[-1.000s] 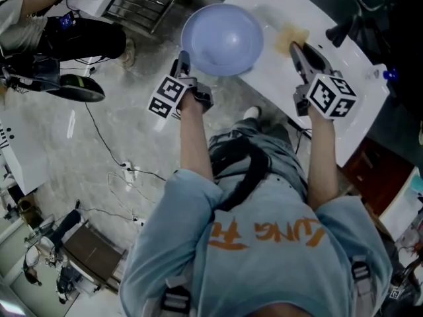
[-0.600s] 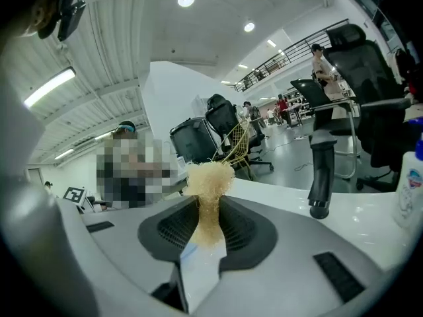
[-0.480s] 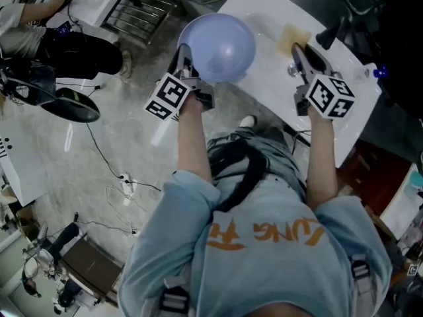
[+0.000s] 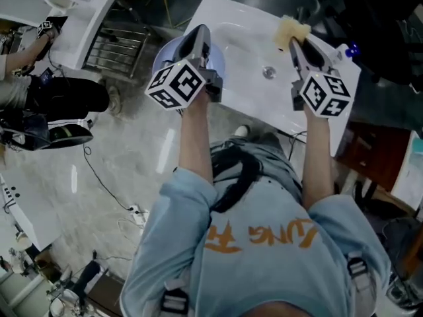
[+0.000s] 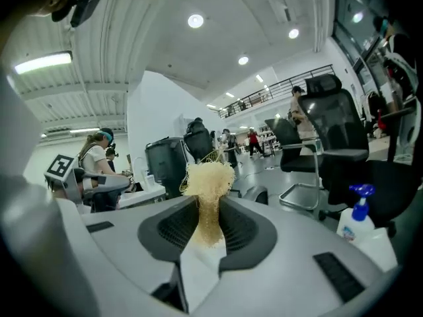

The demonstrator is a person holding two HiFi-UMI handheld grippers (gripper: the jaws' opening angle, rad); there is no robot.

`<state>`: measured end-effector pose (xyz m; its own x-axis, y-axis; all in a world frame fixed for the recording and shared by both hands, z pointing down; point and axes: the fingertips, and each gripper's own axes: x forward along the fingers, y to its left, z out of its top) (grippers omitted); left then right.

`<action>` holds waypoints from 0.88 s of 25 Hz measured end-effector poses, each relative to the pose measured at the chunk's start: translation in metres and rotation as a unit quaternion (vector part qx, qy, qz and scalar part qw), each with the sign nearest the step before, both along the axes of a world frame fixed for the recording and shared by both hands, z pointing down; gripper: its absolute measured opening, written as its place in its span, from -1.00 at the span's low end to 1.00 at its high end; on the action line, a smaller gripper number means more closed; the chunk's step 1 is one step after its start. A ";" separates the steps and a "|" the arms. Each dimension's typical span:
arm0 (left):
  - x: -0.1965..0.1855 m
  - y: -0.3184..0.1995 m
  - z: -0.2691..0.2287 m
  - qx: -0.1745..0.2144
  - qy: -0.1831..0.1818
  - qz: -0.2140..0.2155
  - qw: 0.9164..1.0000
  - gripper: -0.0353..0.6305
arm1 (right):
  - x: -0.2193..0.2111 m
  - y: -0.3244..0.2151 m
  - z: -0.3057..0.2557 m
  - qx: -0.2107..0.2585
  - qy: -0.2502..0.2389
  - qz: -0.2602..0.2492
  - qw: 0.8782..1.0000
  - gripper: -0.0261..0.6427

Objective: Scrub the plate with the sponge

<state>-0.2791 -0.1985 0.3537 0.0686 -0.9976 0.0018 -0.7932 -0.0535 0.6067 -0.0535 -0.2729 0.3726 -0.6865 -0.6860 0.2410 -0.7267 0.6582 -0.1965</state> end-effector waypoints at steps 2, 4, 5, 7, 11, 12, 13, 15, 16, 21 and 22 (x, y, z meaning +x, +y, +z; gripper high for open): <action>0.021 -0.020 -0.019 0.013 -0.024 0.023 0.999 -0.89 | 0.019 -0.011 -0.015 0.024 0.000 0.027 0.999 -0.64; 0.042 -0.037 -0.036 0.024 -0.047 0.040 0.998 -0.89 | 0.040 -0.023 -0.030 0.053 0.011 0.057 0.997 -0.64; 0.052 -0.045 -0.045 0.029 -0.062 0.048 0.996 -0.89 | 0.050 -0.030 -0.038 0.068 0.022 0.071 0.995 -0.64; 0.073 -0.062 -0.059 0.037 -0.098 0.064 0.992 -0.89 | 0.070 -0.043 -0.055 0.096 0.038 0.101 0.990 -0.64; 0.115 -0.091 -0.081 0.047 -0.159 0.083 0.983 -0.89 | 0.106 -0.061 -0.090 0.138 0.053 0.149 0.978 -0.65; 0.125 -0.096 -0.084 0.046 -0.178 0.081 0.980 -0.89 | 0.114 -0.063 -0.094 0.143 0.060 0.158 0.975 -0.66; 0.134 -0.099 -0.085 0.042 -0.198 0.073 0.977 -0.89 | 0.123 -0.064 -0.096 0.145 0.067 0.168 0.973 -0.67; 0.150 -0.099 -0.083 0.033 -0.241 0.056 0.968 -0.89 | 0.139 -0.062 -0.095 0.140 0.074 0.189 0.969 -0.67; 0.157 -0.098 -0.081 0.031 -0.263 0.052 0.963 -0.89 | 0.145 -0.059 -0.093 0.137 0.075 0.197 0.968 -0.67; 0.174 -0.094 -0.074 0.039 -0.297 0.057 0.952 -0.89 | 0.160 -0.046 -0.078 0.135 0.106 0.208 0.963 -0.67; 0.176 -0.094 -0.071 0.036 -0.303 0.056 0.951 -0.89 | 0.161 -0.045 -0.076 0.135 0.110 0.204 0.963 -0.67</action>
